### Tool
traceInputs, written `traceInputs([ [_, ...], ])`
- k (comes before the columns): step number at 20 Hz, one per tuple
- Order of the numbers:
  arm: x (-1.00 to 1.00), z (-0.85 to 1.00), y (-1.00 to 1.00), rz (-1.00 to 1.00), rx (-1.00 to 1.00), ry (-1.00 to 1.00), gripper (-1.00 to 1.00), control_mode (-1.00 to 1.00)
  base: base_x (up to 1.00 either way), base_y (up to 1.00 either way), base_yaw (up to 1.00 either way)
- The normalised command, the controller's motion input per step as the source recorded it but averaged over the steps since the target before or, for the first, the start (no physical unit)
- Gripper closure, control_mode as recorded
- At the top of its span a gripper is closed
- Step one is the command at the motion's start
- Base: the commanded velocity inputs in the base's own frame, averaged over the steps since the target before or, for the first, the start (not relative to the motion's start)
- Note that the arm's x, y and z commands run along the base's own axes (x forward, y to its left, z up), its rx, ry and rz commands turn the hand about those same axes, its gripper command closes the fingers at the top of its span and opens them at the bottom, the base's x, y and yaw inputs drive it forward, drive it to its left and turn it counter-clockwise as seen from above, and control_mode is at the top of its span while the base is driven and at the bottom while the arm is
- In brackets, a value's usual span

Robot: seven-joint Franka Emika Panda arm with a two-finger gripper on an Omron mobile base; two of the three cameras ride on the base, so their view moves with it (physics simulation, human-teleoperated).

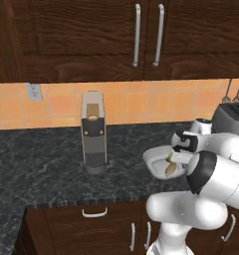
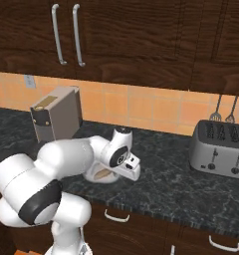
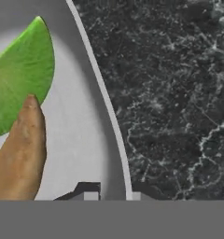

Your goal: Take the meat container that has the chicken drumstick and place it on the second highest rack of the freezer. Then take the vegetable container that has the lemon wedge and sweet potato and place it on the highest rack of the freezer.

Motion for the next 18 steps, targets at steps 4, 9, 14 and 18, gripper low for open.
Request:
traceInputs([
  [4,-0.32,0.44,-0.10,-0.01,0.03,-0.10,1.00,-1.00,0.00,0.00,0.00],
  [9,-0.11,0.26,0.00,-0.02,0.03,-0.16,1.00,-1.00,0.00,0.00,0.00],
  [14,-0.24,0.66,-0.01,-0.05,0.08,-0.12,1.00,-1.00,0.00,0.00,0.00],
  [18,-0.14,0.83,-0.14,-0.01,0.06,-0.02,1.00,-1.00,0.00,0.00,0.00],
])
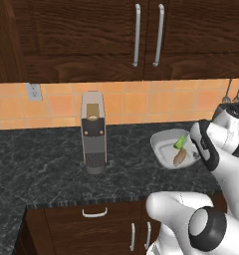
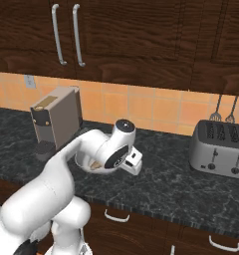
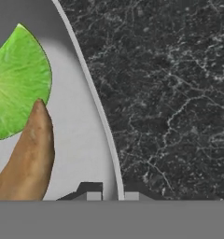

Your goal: Take the meat container that has the chicken drumstick and place it on the second highest rack of the freezer. Then take the vegetable container that has the lemon wedge and sweet potato and place it on the highest rack of the freezer.

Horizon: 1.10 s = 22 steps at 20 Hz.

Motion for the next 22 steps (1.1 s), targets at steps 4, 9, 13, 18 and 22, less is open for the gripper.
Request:
traceInputs([
  [4,-0.26,0.65,-0.08,0.00,0.07,-0.01,1.00,-1.00,0.00,0.00,0.00],
  [9,-0.51,0.42,-0.02,0.00,0.07,-0.05,1.00,-1.00,0.00,0.00,0.00],
  [13,-0.58,0.56,0.00,-0.03,0.05,-0.10,1.00,-1.00,0.00,0.00,0.00],
  [18,-0.59,0.57,0.00,-0.05,0.03,-0.13,1.00,-1.00,0.00,0.00,0.00],
  [22,-0.59,0.45,0.00,-0.04,0.01,-0.15,1.00,-1.00,0.00,0.00,0.00],
])
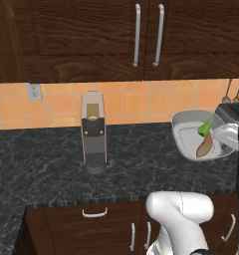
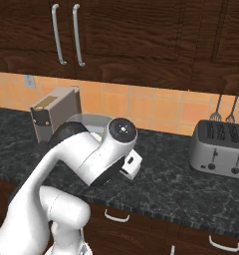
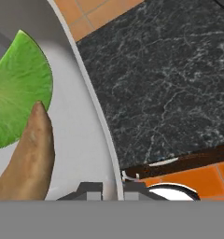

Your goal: Take the meat container that has the chicken drumstick and place it on the second highest rack of the freezer. Then take the vegetable container that has the lemon wedge and sweet potato and place it on the highest rack of the freezer.

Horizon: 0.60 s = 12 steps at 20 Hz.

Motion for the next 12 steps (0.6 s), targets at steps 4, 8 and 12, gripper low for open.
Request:
traceInputs([
  [4,-0.19,0.09,0.00,0.00,0.00,-0.10,1.00,-1.00,0.00,0.00,0.00],
  [8,0.00,0.00,0.00,0.00,0.00,0.00,1.00,-1.00,0.00,0.00,0.00],
  [12,0.00,0.00,0.00,0.00,0.00,0.00,1.00,-1.00,0.00,0.00,0.00],
])
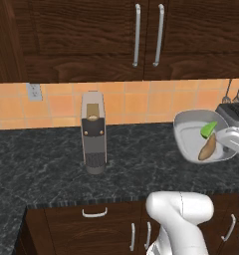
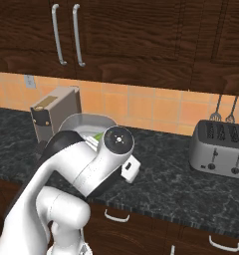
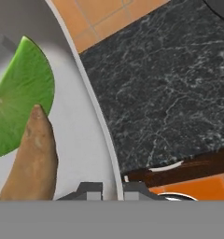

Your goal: Take the meat container that has the chicken drumstick and place it on the second highest rack of the freezer. Then take the vegetable container that has the lemon wedge and sweet potato and place it on the highest rack of the freezer.

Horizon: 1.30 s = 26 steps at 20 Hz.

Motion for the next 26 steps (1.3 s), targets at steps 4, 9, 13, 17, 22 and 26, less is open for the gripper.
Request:
traceInputs([
  [4,0.00,0.00,0.00,0.00,0.00,0.00,1.00,1.00,-0.23,-0.12,-0.13],
  [9,0.00,0.00,0.00,0.00,0.00,0.00,1.00,1.00,-0.68,0.00,-0.65],
  [13,0.00,0.00,0.00,0.00,0.00,0.00,1.00,1.00,-0.64,-0.20,-0.66],
  [17,0.00,0.00,0.00,0.00,0.00,0.00,1.00,1.00,-0.30,-0.19,-0.75],
  [22,0.00,0.00,0.00,0.00,0.00,0.00,1.00,1.00,0.00,0.00,-0.94],
  [26,0.00,0.00,0.00,0.00,0.00,0.00,1.00,1.00,0.00,-0.07,-0.92],
])
